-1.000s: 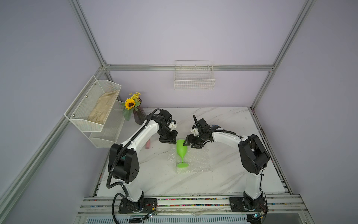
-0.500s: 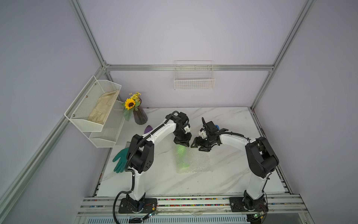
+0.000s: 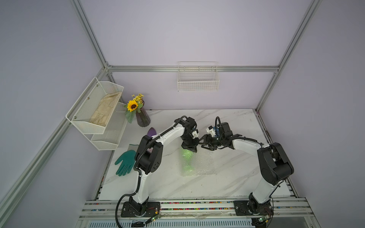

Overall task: Wrap wine glasses in bubble wrap
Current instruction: Wrap the wine glass in bubble wrap.

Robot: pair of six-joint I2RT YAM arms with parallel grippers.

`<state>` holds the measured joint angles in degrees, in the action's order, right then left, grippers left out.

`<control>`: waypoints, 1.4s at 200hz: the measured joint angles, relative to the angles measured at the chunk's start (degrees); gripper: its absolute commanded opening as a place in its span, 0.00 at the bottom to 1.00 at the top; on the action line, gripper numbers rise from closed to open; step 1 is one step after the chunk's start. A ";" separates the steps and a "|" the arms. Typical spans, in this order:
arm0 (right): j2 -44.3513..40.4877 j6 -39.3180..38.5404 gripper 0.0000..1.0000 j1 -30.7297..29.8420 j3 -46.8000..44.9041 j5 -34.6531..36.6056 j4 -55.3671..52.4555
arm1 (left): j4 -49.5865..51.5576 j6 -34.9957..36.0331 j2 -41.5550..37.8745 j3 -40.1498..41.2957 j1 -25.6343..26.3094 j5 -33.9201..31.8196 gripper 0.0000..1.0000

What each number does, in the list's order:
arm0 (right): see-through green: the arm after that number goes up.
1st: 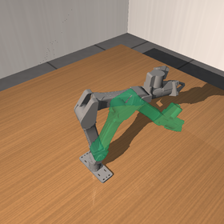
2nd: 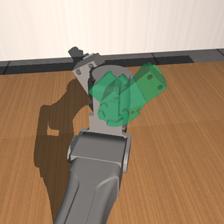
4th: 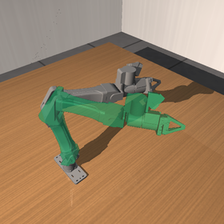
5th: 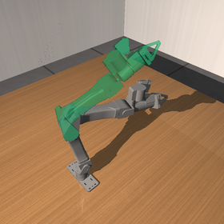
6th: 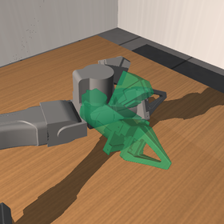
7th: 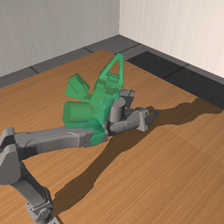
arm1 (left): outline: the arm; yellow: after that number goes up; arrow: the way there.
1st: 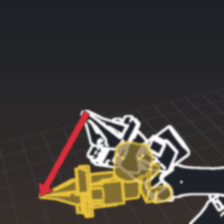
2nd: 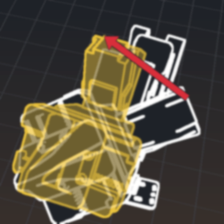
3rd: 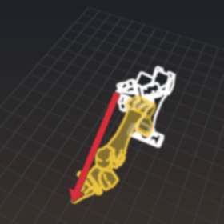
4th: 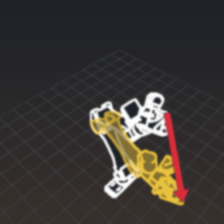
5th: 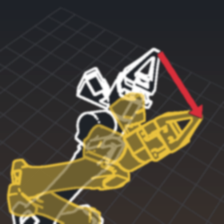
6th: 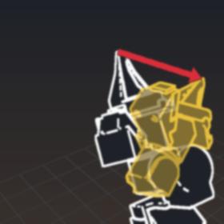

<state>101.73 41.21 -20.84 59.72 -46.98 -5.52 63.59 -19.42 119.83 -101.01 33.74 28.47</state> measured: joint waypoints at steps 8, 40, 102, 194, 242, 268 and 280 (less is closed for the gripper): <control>1.11 0.28 0.61 0.02 0.00 -0.90 1.18 | -0.17 0.20 0.00 0.04 0.00 0.17 0.03; 4.09 1.01 0.54 -0.13 0.00 -3.63 4.28 | -1.31 0.98 -0.09 0.46 0.04 1.66 0.02; 6.58 1.57 0.15 -0.72 0.24 -5.53 7.74 | -1.99 1.60 -0.35 1.60 0.04 2.86 0.05; 7.45 -4.09 0.00 -3.45 4.42 4.79 -0.68 | -2.99 0.22 -11.56 3.74 -1.73 -3.93 0.55; 10.36 -6.10 0.00 -6.82 7.96 11.76 -5.29 | -7.34 -3.10 -22.10 16.57 -8.87 -7.30 0.82; 11.26 -6.82 0.00 -8.00 9.11 14.73 -7.80 | -12.59 -5.66 -22.53 24.92 -10.21 -6.25 0.93; 11.39 -6.88 0.00 -8.35 9.18 15.58 -8.39 | -15.21 -6.97 -22.53 27.65 -10.16 -4.87 0.95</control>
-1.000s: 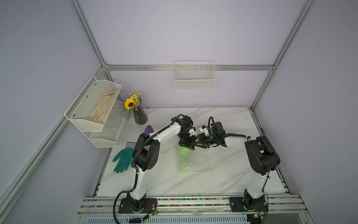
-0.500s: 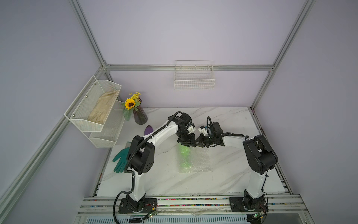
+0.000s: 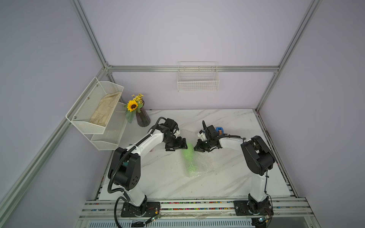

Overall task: Wrap wine glasses in bubble wrap
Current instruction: Wrap the wine glass in bubble wrap.

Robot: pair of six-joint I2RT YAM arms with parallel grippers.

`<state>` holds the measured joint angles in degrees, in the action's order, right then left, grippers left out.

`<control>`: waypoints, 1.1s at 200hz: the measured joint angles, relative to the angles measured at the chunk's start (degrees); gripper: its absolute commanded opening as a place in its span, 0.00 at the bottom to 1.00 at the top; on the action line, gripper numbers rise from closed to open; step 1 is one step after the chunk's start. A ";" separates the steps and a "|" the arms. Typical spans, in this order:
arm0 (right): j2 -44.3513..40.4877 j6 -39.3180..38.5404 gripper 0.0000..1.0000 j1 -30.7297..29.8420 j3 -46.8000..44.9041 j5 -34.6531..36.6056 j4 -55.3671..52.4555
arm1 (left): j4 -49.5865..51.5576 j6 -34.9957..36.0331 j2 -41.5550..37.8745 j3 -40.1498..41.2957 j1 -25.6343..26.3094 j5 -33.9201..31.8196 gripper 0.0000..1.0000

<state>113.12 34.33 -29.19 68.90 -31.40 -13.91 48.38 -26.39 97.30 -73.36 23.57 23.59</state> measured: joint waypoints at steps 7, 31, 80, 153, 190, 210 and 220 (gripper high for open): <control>0.07 0.00 0.00 -0.15 0.04 0.42 -0.28 | -1.79 -0.74 0.00 1.29 0.04 0.87 0.97; 0.52 0.02 0.00 -0.52 0.09 1.14 -0.81 | -9.31 -4.42 0.00 5.40 0.09 3.34 1.00; 0.90 0.07 0.00 -0.81 0.09 1.75 -1.20 | -28.79 -16.17 -0.07 16.72 0.22 7.06 1.00; 0.90 0.09 0.00 -0.83 0.09 1.79 -1.22 | -45.55 -24.02 0.26 20.98 0.57 7.87 1.00; 0.90 0.17 0.00 -0.90 0.09 1.75 -1.20 | -48.87 -25.55 2.49 21.24 0.61 8.02 0.97; 0.90 0.33 0.00 -1.22 0.09 1.75 -1.20 | -48.92 -25.57 2.71 21.24 0.72 7.78 0.90; 0.90 0.33 0.00 -1.44 0.09 1.77 -1.25 | -48.76 -25.51 2.71 21.24 0.72 7.45 0.86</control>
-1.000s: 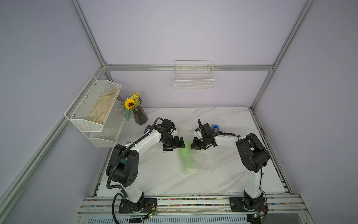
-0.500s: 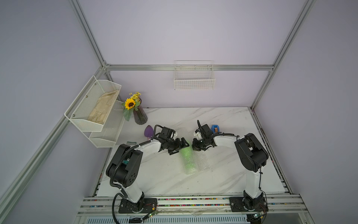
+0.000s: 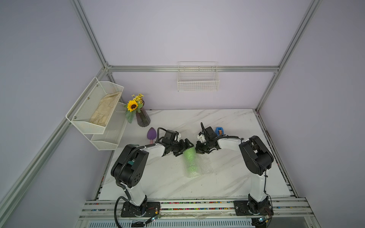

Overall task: Wrap wine glasses in bubble wrap
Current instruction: Wrap the wine glass in bubble wrap.

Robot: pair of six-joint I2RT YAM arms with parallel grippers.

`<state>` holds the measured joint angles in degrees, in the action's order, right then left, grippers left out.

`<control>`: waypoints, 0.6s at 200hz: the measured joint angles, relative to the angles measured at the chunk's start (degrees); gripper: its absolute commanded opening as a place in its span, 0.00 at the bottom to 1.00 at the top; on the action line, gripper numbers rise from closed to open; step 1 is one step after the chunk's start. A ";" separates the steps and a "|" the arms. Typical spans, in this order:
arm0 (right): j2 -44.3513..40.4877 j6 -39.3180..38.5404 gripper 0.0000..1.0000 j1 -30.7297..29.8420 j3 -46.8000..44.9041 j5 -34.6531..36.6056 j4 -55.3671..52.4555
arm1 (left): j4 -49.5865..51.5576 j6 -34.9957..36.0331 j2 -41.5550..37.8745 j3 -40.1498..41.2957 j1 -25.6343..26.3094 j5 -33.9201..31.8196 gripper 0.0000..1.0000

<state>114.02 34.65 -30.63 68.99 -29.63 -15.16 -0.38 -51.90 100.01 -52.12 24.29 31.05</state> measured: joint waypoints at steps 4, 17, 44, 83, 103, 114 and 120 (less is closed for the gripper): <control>0.00 0.00 0.00 -0.07 0.00 0.02 0.00 | 0.17 0.02 0.00 0.00 0.00 -0.09 0.85; -0.02 0.02 0.02 -0.26 0.00 0.24 -0.17 | 1.20 0.50 0.00 0.00 0.00 -0.48 0.81; -0.26 0.37 0.16 -0.42 -0.02 0.46 -1.11 | 5.09 3.04 0.00 -1.14 0.00 -1.20 0.74; -2.01 0.66 0.49 -0.68 0.00 1.57 -2.78 | 19.74 10.27 -0.02 -8.92 -0.28 -5.20 0.74; -2.86 0.22 0.53 -1.18 0.00 2.14 -4.15 | 28.94 14.71 0.76 -13.55 -0.02 -7.76 0.73; -3.65 -0.22 0.53 -1.38 0.00 3.06 -5.49 | 34.07 17.35 2.08 -16.57 0.15 -9.31 0.73; -4.17 -0.33 0.53 -1.44 0.00 3.39 -6.01 | 36.54 18.73 2.86 -18.08 0.22 -9.97 0.73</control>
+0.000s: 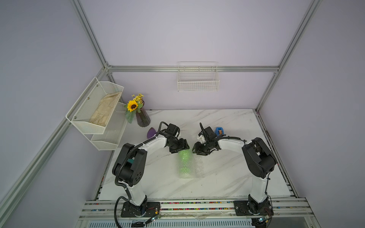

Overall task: Wrap wine glasses in bubble wrap
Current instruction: Wrap the wine glass in bubble wrap.

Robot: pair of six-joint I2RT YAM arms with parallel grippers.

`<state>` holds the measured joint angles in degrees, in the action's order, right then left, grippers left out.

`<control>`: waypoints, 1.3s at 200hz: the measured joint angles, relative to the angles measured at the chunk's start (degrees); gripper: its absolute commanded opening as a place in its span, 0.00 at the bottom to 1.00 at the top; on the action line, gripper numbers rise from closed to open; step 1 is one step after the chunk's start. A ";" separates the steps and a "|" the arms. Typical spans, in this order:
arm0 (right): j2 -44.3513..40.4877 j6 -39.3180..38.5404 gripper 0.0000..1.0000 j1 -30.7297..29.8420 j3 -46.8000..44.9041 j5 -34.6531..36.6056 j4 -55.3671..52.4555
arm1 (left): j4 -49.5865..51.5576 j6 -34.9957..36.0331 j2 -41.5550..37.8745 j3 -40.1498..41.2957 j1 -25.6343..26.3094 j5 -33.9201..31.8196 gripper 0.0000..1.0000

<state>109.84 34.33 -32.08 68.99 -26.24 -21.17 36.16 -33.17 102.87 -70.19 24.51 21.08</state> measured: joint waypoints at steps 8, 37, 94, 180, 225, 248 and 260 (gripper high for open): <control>-0.63 -0.15 0.53 -0.11 0.00 0.44 -0.52 | 3.02 1.60 1.03 -1.81 0.02 -1.09 0.73; -2.10 -0.17 0.53 -0.20 0.00 1.44 -1.25 | 11.61 6.45 2.95 -6.16 0.02 -4.37 0.72; -2.12 0.15 0.54 -0.20 -0.83 1.70 -0.61 | 26.12 11.30 6.91 -15.26 1.42 -14.86 0.72; -2.67 3.32 0.53 -0.11 -7.34 -4.28 8.04 | 37.94 11.65 15.26 -26.84 9.14 -28.52 0.72; -2.69 6.99 0.49 -0.07 -10.05 -6.73 14.43 | 39.85 11.19 16.41 -27.80 10.82 -31.41 0.72; -1.92 9.49 0.46 -0.50 -10.45 -6.29 15.91 | 39.85 11.19 16.41 -27.80 10.82 -31.41 0.72; -1.44 11.08 0.45 -1.11 -10.45 -6.19 17.03 | 39.85 11.19 16.41 -27.80 10.82 -31.41 0.72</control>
<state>108.40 45.41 -33.19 58.54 -32.42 -4.14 76.01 -21.98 119.28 -98.00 35.33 -10.33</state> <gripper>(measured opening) 0.458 0.723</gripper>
